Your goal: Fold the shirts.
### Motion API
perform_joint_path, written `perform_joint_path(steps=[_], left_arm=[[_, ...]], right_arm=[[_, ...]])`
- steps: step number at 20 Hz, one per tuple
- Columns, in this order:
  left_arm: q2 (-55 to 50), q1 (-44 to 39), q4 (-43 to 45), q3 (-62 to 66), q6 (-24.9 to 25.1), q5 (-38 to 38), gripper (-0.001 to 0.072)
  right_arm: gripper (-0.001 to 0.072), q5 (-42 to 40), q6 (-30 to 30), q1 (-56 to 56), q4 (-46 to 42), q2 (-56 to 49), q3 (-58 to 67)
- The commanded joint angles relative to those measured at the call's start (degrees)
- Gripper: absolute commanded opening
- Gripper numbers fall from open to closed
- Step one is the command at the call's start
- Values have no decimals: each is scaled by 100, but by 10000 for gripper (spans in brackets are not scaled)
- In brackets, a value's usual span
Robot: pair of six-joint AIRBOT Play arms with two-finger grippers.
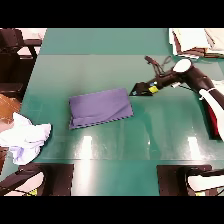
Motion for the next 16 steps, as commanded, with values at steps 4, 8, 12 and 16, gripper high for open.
perform_joint_path(steps=[4, 8, 12, 16], left_arm=[[-72, 2, -363, -83, 2, 20, 24], [-72, 2, -597, -323, 4, 70, 24], [-72, 0, -970, -483, 199, 59, 23], [-72, -544, -977, -487, 302, 168, 23]], right_arm=[[631, -153, 103, -122, 527, -866, -140], [553, -125, 111, 592, 614, -1563, 562], [234, -168, 107, 1217, 815, -2022, 1305], [18, -142, 96, 1266, 769, -2118, 1934]])
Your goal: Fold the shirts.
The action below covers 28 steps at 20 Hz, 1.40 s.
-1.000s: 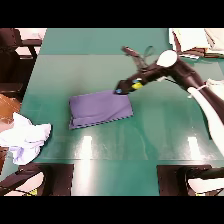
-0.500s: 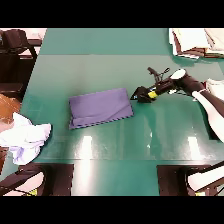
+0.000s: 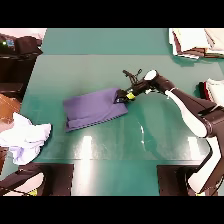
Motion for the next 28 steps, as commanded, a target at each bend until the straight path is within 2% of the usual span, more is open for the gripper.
perform_joint_path(steps=[1, 4, 7, 13, 19, 23, 28], left_arm=[[-2, -476, -103, -28, 111, 129, 23], [-2, -975, -103, -28, 109, 168, 23], [-2, -1521, -103, -28, 109, 201, 23], [-2, -2223, -107, -28, 107, 675, 23], [-2, -2282, -125, -39, -94, 909, 23], [-2, -2282, -125, -39, -103, 901, 23], [-9, -2282, -125, -39, -103, 855, 24]], right_arm=[[18, 164, -7, -11, 44, -118, 654], [18, 522, 127, -621, 46, -24, 1255], [18, 431, 260, -1550, 0, 389, 1351], [18, 511, 852, -3689, -1823, 1611, 1346], [18, 278, 855, -5689, -2026, 2151, 1346], [18, -127, 852, -6245, -1987, 2149, 1349], [18, -455, 850, -6247, -1989, 2146, 1926]])
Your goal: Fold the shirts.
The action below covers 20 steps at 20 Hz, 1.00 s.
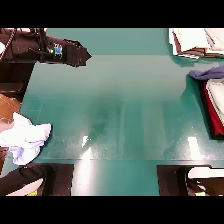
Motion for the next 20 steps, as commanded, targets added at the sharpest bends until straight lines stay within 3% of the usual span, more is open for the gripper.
perform_joint_path(steps=[1, 5, 9, 16, 20], left_arm=[[-11, -4, 0, -2, -9, -31, 24], [-90, -4, -2, -2, -7, -175, 24], [-155, -4, 0, -4, 9, -391, 24], [-153, -4, 0, -2, 164, -396, 24], [-153, -4, 0, -2, 168, -435, 24]], right_arm=[[18, -199, 4, -74, -20, 15, 562], [18, 146, 7, -133, -46, 170, 1058], [18, 323, 2, -479, -129, 872, 131], [18, 1073, 4, -1259, -1727, 1982, -1818], [30, 1102, 0, -1749, -1891, 2503, -3150]])
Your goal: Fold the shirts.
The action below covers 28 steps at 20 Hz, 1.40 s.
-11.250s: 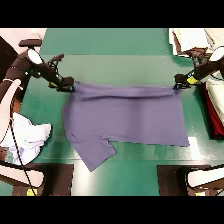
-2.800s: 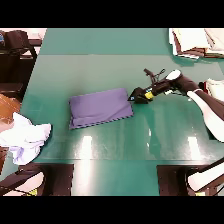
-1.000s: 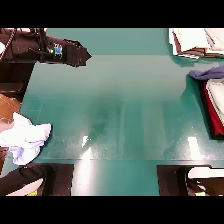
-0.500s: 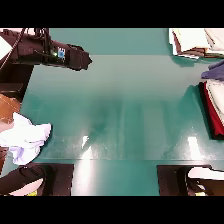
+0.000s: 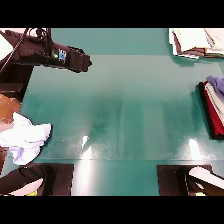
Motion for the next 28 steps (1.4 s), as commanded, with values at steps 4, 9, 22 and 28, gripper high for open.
perform_joint_path(steps=[4, 9, 22, 28], left_arm=[[-2, -2, 2, 0, 76, -79, 24], [-2, -2, 0, 0, 72, -79, 24], [-2, -2, 15, 0, 68, 264, 24], [-2, -2, 15, 2, 70, 616, 24]], right_arm=[[657, 120, -2, -874, -289, 638, -1698], [670, -79, -2, -688, 369, 892, -1464], [281, -960, -7, 4754, 1051, 964, -605], [19, -1086, -63, 5519, 1056, 966, -605]])
